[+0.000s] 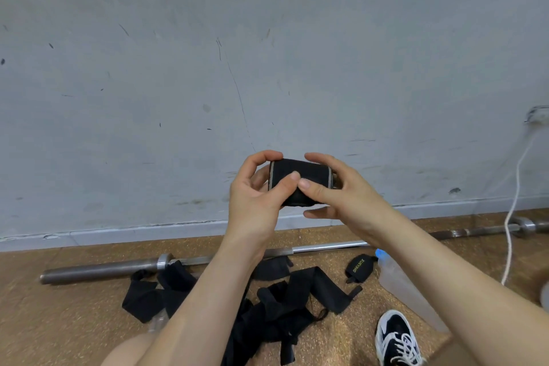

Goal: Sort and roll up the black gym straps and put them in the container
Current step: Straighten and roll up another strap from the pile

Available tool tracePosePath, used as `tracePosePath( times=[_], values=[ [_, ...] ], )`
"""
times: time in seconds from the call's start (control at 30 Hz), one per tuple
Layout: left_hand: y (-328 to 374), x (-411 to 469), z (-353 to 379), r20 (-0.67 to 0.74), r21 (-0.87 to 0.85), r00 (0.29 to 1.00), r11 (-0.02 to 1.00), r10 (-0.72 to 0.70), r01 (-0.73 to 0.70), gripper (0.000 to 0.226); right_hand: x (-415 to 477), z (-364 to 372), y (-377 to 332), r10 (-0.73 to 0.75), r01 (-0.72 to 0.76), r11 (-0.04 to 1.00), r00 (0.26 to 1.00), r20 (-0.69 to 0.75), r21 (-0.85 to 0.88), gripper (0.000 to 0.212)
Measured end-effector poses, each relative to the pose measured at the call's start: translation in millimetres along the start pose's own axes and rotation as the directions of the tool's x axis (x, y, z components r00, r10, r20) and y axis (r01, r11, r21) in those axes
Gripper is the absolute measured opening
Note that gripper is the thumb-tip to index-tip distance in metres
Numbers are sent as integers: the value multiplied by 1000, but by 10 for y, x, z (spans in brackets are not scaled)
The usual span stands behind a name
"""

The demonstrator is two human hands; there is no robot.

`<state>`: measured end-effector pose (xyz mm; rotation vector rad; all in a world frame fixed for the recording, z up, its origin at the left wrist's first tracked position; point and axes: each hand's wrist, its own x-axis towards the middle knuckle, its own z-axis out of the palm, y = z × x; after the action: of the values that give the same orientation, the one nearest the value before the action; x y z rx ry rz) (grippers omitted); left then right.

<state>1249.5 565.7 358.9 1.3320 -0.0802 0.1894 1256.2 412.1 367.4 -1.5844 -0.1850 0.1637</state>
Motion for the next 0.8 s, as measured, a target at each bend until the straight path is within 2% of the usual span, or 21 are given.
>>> tracePosePath(
  times=[0.1, 0.17, 0.2, 0.27, 0.33, 0.4, 0.5, 0.57, 0.63, 0.67, 0.73, 0.8],
  values=[
    [-10, -12, -33, 96, -6, 994, 998, -57, 57, 25, -52, 29, -39, -65, 61, 977, 998, -14, -206, 35],
    [-36, -48, -5, 103, 72, 992, 995, -70, 63, 10, -129, 81, -26, -173, 143, 884, 985, -27, -446, 28],
    [-38, -72, 21, 82, 123, 996, 992, -46, 35, 2, -188, 109, -31, -209, 161, 823, 978, -27, -545, 28],
    [-23, -104, 71, 27, 249, 995, 963, 95, -98, 16, -326, 170, -90, -278, 188, 738, 960, -38, -648, 29],
    [30, -149, 123, 21, 305, 973, 925, 230, -225, 27, -459, 194, -179, -313, 200, 723, 948, -54, -662, 29],
    [90, -197, 163, 33, 326, 947, 893, 318, -311, 31, -561, 199, -279, -284, 183, 749, 957, -59, -637, 27],
    [61, -228, 213, 93, 425, 937, 837, 338, -344, 36, -673, 123, -321, -38, 23, 911, 999, -27, -412, 32],
    [-44, -233, 270, 155, 490, 964, 831, 215, -264, 39, -744, 10, -237, 119, -117, 966, 993, -8, -229, 38],
    [-192, -282, 359, 195, 518, 980, 852, -36, -72, 41, -798, -130, -58, 191, -204, 970, 976, -105, -130, 43],
    [-293, -323, 407, 208, 516, 958, 855, -195, 62, 43, -805, -208, 76, 221, -241, 967, 956, -194, -86, 45],
    [-537, -422, 500, 226, 531, 840, 786, -493, 318, 46, -802, -381, 388, 292, -303, 953, 880, -374, 31, 45],
    [-848, -517, 592, 225, 576, 715, 683, -662, 450, 47, -786, -558, 745, 390, -373, 918, 790, -474, 135, 40]
  ],
)
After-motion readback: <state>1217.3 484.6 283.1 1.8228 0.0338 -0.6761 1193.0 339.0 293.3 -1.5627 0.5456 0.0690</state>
